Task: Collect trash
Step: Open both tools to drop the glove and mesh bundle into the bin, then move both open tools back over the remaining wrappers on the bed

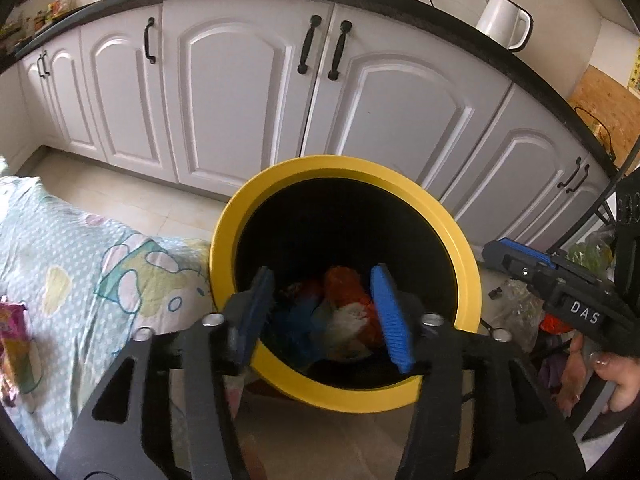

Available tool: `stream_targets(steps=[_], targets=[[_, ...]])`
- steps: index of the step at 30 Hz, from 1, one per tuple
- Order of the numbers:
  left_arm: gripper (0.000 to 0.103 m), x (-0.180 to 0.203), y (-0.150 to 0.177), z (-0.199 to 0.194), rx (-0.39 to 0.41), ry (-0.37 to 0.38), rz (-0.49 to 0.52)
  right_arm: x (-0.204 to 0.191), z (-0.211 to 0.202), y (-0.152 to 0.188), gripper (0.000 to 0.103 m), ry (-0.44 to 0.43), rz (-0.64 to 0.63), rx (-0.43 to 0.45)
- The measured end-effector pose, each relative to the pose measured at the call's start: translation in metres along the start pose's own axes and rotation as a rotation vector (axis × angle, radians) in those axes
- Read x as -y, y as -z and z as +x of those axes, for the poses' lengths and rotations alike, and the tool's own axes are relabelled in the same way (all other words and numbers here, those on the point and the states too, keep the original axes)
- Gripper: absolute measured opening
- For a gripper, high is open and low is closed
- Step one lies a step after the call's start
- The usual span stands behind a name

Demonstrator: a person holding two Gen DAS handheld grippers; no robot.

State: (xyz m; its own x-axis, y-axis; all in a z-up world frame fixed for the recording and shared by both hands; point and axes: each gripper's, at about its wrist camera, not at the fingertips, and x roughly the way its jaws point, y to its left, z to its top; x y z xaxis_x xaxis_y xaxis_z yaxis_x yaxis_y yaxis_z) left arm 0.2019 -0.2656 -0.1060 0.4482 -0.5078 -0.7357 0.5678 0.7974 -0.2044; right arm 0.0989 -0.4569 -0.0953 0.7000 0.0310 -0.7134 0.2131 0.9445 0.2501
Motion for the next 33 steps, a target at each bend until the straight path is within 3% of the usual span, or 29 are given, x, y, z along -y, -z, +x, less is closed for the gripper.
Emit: stream_targets(steps=[4, 6, 10, 15, 33], targets=[[0.074, -0.001, 0.001, -0.010, 0.018, -0.016, -0.008, 0.000, -0.007, -0.002, 0.046, 0.009, 0.017, 0.029], [0.092, -0.001, 0.002, -0.016, 0.031, -0.025, -0.013, -0.001, -0.012, -0.003, 0.050, 0.011, 0.019, 0.041], [0.092, -0.001, 0.004, -0.035, 0.069, -0.058, -0.013, -0.007, -0.019, -0.004, 0.054, 0.009, 0.010, 0.070], [0.092, -0.002, 0.006, -0.058, 0.123, -0.100, -0.006, -0.015, -0.030, -0.008, 0.066, 0.008, -0.009, 0.115], [0.092, -0.022, 0.019, -0.133, 0.270, -0.227, -0.034, -0.064, -0.072, -0.016, 0.079, -0.069, -0.101, 0.232]])
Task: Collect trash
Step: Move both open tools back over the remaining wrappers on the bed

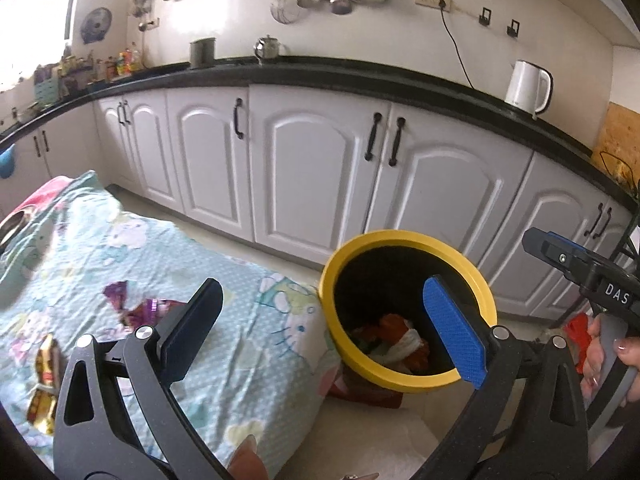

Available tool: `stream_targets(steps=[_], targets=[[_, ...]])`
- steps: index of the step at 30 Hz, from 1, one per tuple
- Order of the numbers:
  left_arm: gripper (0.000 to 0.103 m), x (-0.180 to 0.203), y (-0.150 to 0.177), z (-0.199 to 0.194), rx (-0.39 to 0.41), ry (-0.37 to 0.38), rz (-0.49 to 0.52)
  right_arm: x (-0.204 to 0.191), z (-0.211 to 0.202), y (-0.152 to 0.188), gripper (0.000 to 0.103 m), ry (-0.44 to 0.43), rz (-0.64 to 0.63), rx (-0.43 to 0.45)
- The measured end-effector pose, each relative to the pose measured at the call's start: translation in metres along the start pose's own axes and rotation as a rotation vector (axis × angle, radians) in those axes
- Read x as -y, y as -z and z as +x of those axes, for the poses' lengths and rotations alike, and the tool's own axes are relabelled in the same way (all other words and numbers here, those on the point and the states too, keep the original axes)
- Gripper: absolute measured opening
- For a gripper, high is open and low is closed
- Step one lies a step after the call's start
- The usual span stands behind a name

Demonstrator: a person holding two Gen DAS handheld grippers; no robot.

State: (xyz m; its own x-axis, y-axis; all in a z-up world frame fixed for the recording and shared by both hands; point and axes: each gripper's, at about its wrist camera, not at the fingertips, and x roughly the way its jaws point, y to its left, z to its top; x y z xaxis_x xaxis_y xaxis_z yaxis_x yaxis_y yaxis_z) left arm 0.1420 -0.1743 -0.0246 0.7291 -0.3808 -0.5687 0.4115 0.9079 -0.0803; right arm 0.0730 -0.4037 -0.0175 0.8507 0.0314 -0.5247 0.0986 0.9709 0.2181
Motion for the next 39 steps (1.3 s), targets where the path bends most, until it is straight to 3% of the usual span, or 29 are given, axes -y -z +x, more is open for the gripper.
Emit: stream_targets(steps=[21, 39], targets=[[0.092, -0.069, 0.015, -0.056, 0.083, -0.158, -0.090, -0.085, 0.001, -0.007, 0.084, -0.149, -0.146, 0.011], [0.092, -0.124, 0.051, -0.084, 0.045, -0.256, -0.160, -0.169, 0.033, -0.006, 0.084, -0.325, -0.253, -0.066]])
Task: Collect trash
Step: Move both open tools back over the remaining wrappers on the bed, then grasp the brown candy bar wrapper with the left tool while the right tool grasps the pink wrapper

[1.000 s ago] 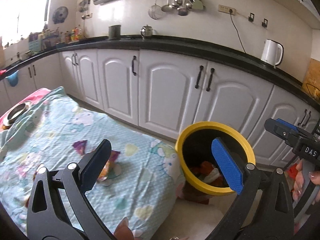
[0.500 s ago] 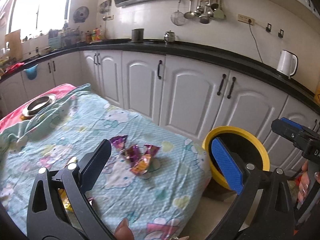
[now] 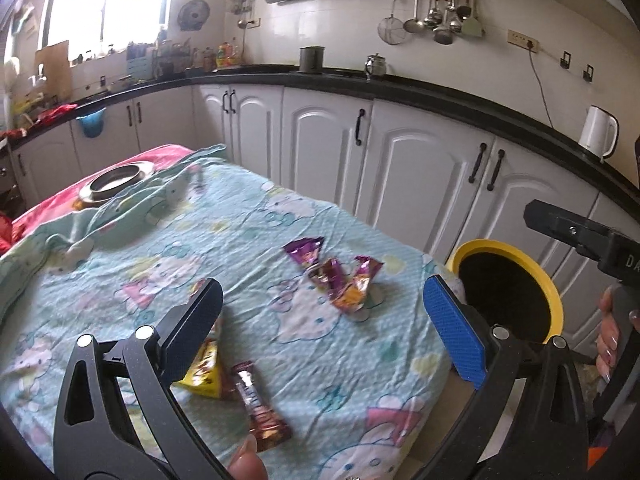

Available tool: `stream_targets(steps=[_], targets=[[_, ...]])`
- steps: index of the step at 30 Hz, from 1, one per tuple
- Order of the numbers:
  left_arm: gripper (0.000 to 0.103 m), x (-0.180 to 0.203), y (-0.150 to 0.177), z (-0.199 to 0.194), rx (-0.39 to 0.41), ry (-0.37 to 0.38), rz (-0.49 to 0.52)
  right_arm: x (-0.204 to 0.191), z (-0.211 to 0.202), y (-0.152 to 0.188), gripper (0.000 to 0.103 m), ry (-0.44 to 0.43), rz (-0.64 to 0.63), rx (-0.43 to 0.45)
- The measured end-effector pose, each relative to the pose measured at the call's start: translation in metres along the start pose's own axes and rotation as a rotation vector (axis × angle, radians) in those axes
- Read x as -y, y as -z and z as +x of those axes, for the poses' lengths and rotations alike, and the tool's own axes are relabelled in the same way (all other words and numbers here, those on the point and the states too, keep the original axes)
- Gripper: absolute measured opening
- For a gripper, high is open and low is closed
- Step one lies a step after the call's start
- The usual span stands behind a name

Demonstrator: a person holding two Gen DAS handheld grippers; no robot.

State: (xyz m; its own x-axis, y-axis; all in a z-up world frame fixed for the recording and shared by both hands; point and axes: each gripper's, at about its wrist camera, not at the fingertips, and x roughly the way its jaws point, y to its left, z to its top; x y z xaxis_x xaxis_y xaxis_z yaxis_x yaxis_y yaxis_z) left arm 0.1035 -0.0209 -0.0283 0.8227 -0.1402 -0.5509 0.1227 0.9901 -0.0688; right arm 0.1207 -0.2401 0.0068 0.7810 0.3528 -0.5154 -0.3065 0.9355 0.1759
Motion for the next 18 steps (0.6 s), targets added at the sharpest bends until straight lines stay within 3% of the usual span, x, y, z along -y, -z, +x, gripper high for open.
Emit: stream_targets(steps=[18], targets=[[0.092, -0.044, 0.036, 0.002, -0.115, -0.041, -0.073, -0.034, 0.073, 0.012, 0.083, -0.035, -0.067, -0.119]])
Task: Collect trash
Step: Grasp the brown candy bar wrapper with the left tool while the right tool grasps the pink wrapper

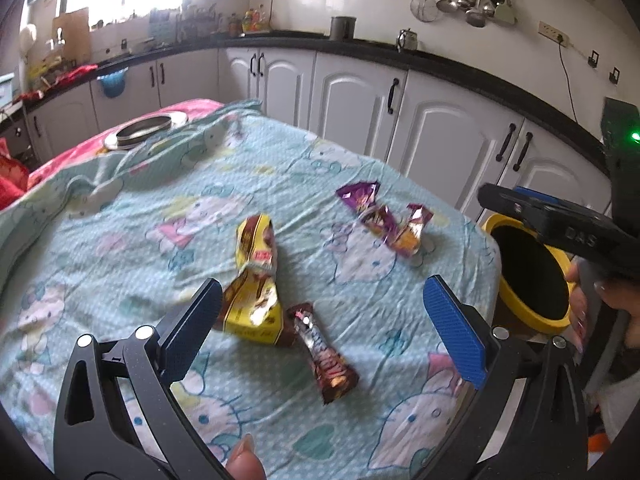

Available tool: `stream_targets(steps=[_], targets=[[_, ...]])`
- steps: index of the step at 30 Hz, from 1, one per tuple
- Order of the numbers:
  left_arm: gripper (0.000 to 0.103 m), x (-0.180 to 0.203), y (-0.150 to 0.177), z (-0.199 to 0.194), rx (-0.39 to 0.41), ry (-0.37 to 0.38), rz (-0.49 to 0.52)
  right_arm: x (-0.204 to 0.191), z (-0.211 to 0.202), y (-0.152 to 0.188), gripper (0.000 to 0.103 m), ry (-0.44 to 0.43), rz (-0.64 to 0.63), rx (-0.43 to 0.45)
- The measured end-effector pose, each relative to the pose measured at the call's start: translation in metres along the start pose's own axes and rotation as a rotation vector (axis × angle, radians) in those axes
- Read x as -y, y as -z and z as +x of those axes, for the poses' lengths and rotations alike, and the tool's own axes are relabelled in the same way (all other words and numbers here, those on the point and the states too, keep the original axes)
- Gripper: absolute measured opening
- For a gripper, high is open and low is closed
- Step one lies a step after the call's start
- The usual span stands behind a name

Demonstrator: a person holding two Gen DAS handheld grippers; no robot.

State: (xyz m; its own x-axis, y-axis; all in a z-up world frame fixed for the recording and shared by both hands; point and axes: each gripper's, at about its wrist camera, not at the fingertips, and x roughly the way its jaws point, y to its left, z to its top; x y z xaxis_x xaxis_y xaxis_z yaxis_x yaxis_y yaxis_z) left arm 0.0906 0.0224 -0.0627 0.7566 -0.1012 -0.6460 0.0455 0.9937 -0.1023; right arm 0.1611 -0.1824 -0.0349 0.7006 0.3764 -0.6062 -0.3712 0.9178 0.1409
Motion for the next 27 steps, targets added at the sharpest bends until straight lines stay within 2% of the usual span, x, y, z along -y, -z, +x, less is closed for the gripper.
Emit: stream_targets(steps=[4, 14, 19, 22, 27], targets=[[0.091, -0.004, 0.011, 0.002, -0.037, 0.006, -0.012, -0.003, 0.020, 0.000, 0.081, 0.002, 0.001, -0.031], [0.061, -0.007, 0.034, 0.014, -0.136, 0.066, -0.047, -0.005, 0.069, -0.004, 0.073, 0.000, 0.027, -0.108], [0.052, -0.003, 0.039, 0.022, -0.164, 0.085, -0.061, -0.005, 0.092, 0.000, 0.067, 0.006, 0.046, -0.163], [0.049, -0.001, 0.041, 0.025, -0.174, 0.088, -0.067, -0.001, 0.102, 0.002, 0.058, 0.013, 0.070, -0.194], [0.036, -0.002, 0.042, 0.029, -0.175, 0.078, -0.072, 0.003, 0.112, 0.009, 0.041, 0.009, 0.078, -0.226]])
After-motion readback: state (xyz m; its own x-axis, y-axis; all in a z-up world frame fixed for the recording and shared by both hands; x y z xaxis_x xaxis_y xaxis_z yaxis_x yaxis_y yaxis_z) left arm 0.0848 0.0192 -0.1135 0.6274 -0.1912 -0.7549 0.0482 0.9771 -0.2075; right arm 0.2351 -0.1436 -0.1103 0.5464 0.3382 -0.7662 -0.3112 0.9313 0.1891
